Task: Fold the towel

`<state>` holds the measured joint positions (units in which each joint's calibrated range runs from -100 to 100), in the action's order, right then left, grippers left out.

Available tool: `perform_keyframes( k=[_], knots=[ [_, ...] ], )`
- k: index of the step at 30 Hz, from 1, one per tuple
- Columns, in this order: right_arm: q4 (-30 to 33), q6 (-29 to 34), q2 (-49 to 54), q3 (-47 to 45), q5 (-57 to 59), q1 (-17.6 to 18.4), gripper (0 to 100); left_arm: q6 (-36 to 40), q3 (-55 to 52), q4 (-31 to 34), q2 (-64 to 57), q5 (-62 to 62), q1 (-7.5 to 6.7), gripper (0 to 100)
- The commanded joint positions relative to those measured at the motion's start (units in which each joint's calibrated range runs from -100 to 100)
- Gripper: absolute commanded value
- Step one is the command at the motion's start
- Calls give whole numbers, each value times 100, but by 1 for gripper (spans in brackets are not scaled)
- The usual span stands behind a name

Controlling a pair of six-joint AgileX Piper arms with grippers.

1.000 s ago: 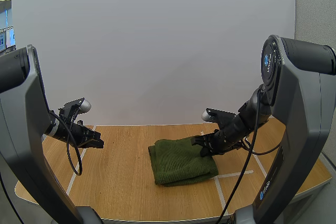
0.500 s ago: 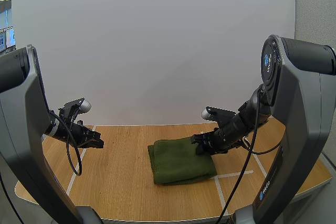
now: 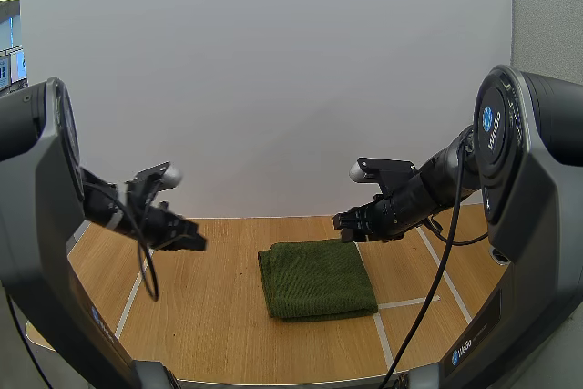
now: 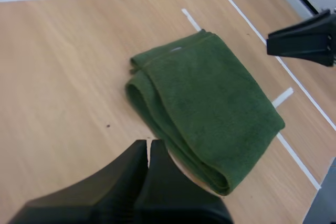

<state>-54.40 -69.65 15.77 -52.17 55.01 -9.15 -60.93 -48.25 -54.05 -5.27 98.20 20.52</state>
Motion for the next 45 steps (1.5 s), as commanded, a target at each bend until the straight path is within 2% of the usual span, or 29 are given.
perform_keyframes(
  k=[1, 5, 8, 11, 13, 17, 27, 32, 45],
  knots=[
    [-376, -561, 91, 28, -227, -12, 0, 308, 40, -317, -52, -584, -992, 5],
    [-644, -1014, -68, 57, -227, -12, 0, 326, 186, -266, -52, -1901, -1567, 0],
    [-622, -1015, -356, 287, -190, -12, 0, 371, 397, -244, -52, -2505, -1877, 0],
    [-622, -1015, -711, 580, 84, -12, 0, 540, 641, -197, -3, -3289, -2067, 0],
    [-608, -983, -968, 838, 390, -12, 0, 739, 895, -42, 223, -3265, -2143, 0],
    [-455, -871, -1365, 1207, 562, -12, 0, 1015, 1296, 96, 838, -3120, -2187, 0],
    [-256, -894, -2041, 1367, 299, -12, 0, 801, 1433, -14, 1947, -3206, -2187, 0],
    [-416, -1121, -2470, 1367, 168, -12, 0, 528, 1450, -376, 2276, -3248, -2187, 0],
    [-489, -1289, -3012, 1367, 45, -12, 0, 447, 1450, -315, 2682, -3874, -2187, 0]
  ],
)
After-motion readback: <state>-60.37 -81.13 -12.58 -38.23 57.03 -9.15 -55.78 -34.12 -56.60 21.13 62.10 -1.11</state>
